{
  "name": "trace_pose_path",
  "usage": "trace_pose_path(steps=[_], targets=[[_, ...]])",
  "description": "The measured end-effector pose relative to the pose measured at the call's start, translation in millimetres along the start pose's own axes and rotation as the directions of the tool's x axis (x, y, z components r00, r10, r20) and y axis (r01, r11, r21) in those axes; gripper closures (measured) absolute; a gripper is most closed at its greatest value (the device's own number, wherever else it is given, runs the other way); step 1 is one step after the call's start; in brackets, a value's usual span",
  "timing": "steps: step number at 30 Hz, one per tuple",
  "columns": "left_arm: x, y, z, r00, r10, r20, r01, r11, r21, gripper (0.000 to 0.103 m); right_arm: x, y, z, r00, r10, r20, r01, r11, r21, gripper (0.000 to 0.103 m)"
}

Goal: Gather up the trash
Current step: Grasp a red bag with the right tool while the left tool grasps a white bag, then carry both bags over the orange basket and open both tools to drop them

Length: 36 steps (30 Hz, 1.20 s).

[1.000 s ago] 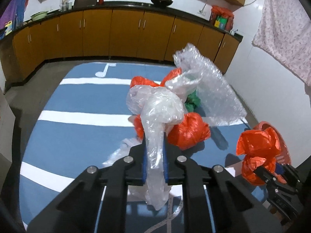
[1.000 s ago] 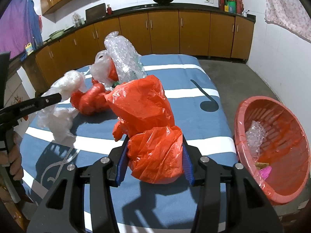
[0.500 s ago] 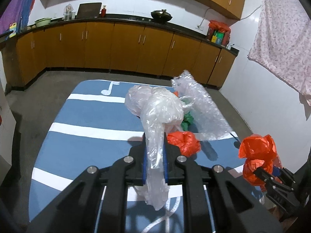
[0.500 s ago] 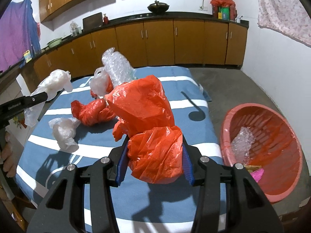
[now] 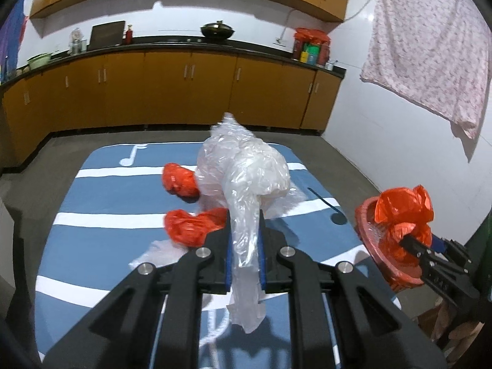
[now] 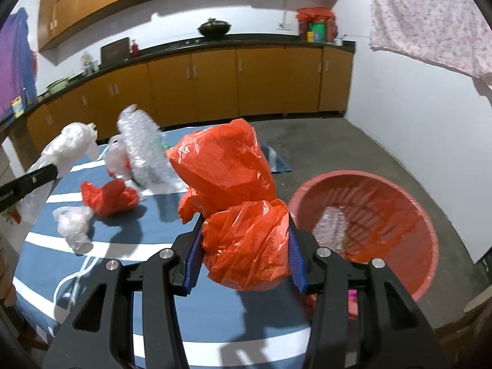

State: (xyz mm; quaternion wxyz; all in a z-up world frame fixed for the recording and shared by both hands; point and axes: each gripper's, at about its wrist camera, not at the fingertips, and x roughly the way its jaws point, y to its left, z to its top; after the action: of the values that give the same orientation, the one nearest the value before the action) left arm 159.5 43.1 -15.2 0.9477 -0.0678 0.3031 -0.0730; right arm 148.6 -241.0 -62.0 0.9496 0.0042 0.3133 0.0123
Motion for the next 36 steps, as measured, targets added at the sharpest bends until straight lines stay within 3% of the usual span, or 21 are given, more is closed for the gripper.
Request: trace_pose_path(steps=[12,21,36], targets=[[11,-48,-8,0.996,-0.081,-0.022,0.083,0.995,0.061,0.089,-20,-42,-1,0.991,-0.129,0.046,0.127,0.991,0.051,0.055],[24,-89,-13,0.989,-0.139,-0.046,0.144,0.983,0.112,0.089,-23,-68,-5,0.983,-0.18,0.042,0.175,0.98,0.099,0.055],[27,-123,-18,0.977,-0.207,-0.05,0.212,0.966,0.145,0.089,-19,-98,-9,0.975,-0.222,0.02,0.215,0.962,0.166,0.055]])
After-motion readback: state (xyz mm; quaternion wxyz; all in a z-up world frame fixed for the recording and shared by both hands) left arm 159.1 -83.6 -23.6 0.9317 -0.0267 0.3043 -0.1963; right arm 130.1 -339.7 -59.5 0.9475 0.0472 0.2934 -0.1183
